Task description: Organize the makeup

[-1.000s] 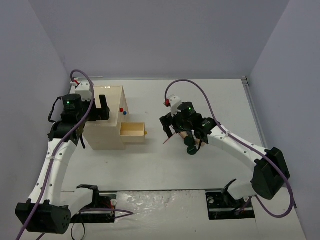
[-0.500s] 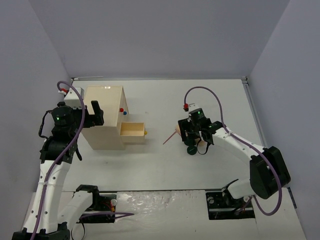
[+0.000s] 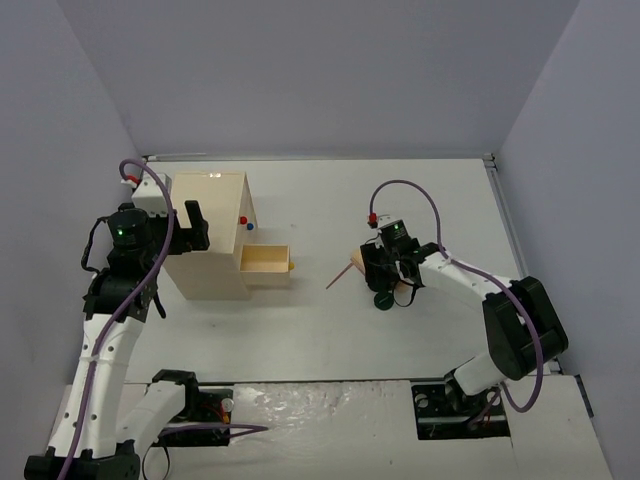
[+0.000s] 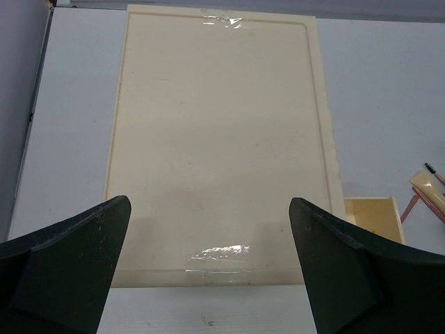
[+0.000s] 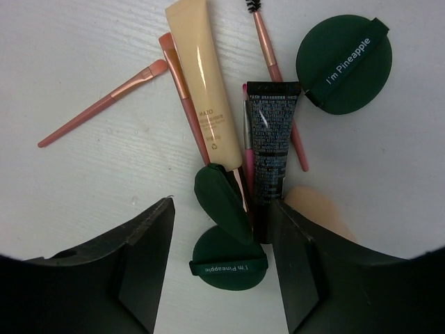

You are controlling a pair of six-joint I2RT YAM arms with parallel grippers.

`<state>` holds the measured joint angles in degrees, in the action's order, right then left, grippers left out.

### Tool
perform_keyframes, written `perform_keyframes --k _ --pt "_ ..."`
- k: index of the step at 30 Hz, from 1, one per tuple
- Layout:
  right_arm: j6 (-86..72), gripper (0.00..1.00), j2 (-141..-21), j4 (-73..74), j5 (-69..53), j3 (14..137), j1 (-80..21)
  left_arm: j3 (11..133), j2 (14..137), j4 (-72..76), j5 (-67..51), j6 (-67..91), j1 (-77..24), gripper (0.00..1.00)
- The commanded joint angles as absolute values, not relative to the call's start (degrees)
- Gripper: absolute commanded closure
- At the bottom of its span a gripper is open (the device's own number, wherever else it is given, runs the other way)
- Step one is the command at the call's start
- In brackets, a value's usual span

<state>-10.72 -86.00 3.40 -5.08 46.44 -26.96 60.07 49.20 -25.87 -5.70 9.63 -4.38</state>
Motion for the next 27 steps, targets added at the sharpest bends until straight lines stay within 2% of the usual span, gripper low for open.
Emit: perform_keyframes --k 1,5,8,10,13,19,27 --pt "-11.06 0.57 -86.27 0.79 -5.7 46.4 -26.63 61.17 49.49 -22.58 -5.98 10.47 -4.13 0.03" --pt "-10.66 0.76 -85.39 0.9 -4.77 46.41 -26.63 61.17 49.77 -22.44 -6.17 10.55 -4.04 0.03" --pt "-10.37 0.94 -85.2 0.91 -4.07 46.58 -26.66 61.17 49.83 -22.47 -6.24 10.55 -4.04 0.03" --pt "-10.37 0.99 -84.93 0.97 -4.13 46.66 -26.86 61.1 49.83 -22.41 -6.24 10.55 -4.12 0.03" --pt "-10.17 1.0 -83.53 1.38 -4.19 47.53 -27.79 61.08 49.77 -22.41 -6.24 10.55 -4.06 0.03" --pt "-8.07 1.0 -77.58 1.76 -5.22 55.48 -36.84 61.22 50.14 -22.5 -6.42 10.55 -4.04 0.03" --pt "3.22 1.0 -81.31 0.67 -8.91 71.7 -48.66 61.08 50.44 -22.54 -6.42 10.55 -4.04 0.03"
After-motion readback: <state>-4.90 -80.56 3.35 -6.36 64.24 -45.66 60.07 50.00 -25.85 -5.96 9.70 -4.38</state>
